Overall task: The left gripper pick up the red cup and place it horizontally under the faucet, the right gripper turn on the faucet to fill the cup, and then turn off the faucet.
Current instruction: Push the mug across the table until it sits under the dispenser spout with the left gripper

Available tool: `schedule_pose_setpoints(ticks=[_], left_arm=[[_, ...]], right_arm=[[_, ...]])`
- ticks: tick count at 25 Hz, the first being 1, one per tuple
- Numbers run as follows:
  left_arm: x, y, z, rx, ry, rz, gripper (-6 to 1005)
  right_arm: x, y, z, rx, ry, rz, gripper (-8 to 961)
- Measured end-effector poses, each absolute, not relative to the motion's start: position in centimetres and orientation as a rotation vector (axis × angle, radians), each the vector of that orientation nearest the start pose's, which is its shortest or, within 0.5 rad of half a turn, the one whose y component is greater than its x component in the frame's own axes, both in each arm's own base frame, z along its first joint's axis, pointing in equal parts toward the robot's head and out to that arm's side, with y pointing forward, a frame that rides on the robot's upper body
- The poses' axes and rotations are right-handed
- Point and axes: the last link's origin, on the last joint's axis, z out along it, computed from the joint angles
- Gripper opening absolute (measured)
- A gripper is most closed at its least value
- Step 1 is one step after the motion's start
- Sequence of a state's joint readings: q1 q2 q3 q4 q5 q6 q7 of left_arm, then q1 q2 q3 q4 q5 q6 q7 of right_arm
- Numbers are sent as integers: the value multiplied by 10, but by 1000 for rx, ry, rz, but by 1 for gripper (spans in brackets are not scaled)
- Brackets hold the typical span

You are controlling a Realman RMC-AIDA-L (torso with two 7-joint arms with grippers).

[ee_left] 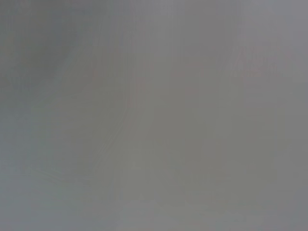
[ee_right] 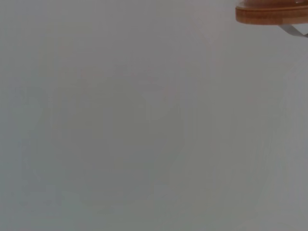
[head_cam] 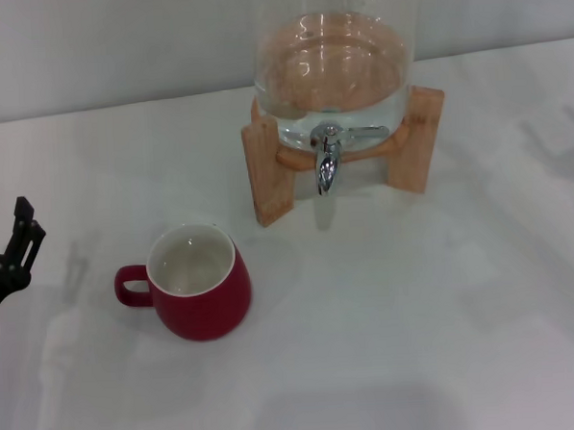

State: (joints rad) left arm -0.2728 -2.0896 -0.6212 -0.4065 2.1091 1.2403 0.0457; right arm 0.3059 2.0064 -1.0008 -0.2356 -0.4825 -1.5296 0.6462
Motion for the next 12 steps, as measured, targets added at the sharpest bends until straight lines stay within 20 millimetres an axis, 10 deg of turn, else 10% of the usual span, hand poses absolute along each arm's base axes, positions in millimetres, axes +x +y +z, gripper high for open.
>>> schedule_pose_setpoints(ticks=[12], left_arm=[[-290, 275, -47, -1588, -455, -856, 881]], right_arm=[[338, 300, 92, -1474, 403, 1118, 779]])
